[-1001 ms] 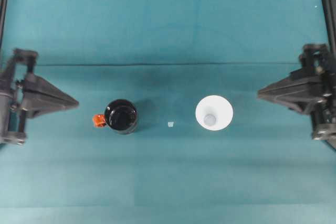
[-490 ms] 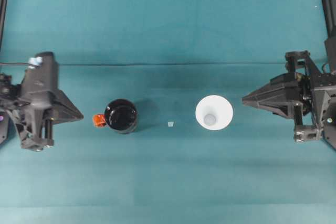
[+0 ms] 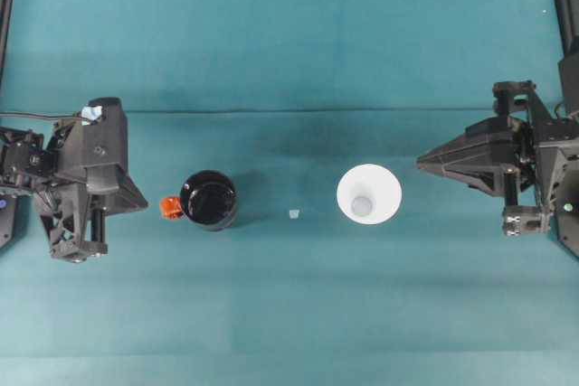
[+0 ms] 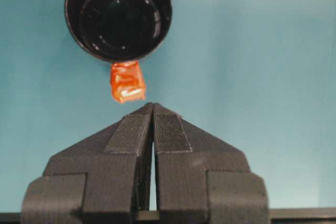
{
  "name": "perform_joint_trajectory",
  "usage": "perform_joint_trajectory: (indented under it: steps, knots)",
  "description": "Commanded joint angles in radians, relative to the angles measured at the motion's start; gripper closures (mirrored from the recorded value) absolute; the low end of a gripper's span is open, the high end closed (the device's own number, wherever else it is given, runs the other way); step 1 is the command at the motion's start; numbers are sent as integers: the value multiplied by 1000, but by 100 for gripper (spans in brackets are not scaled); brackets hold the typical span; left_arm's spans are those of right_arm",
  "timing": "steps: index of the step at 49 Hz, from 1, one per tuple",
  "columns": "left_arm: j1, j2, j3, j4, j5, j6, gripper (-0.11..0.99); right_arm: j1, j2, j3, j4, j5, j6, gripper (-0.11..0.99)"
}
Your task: Put the paper cup into the moved red handle cup holder.
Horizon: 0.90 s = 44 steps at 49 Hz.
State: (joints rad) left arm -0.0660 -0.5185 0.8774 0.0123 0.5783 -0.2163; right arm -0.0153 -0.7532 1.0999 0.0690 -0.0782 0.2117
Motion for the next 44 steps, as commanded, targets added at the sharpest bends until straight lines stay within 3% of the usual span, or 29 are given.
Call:
perform_joint_trajectory:
  steps: [1, 5, 8, 14, 19, 23, 34, 44]
  knots:
    - [-3, -3, -23, 3, -5, -2, 85, -6, 3, -21, 3, -2, 12, 98]
    - [-2, -2, -21, 3, -6, -6, 84, -6, 3, -21, 2, 0, 11, 98]
    - [-3, 3, -20, 3, -3, -12, 75, -6, 3, -21, 2, -2, 11, 98]
    - [-2, 28, -20, 3, 8, -26, 40, -8, 3, -21, 3, -2, 11, 98]
    - [-3, 55, -26, 3, 11, -18, 9, -6, 3, -21, 3, 2, 12, 98]
    - [-3, 80, -28, 3, 9, -12, -8, -6, 3, -21, 3, 3, 12, 99]
    - [-2, 190, -44, 3, 11, -9, -10, -6, 3, -21, 3, 5, 12, 99]
    - [14, 304, -86, 11, -14, -5, -10, -6, 3, -18, 3, 8, 12, 99]
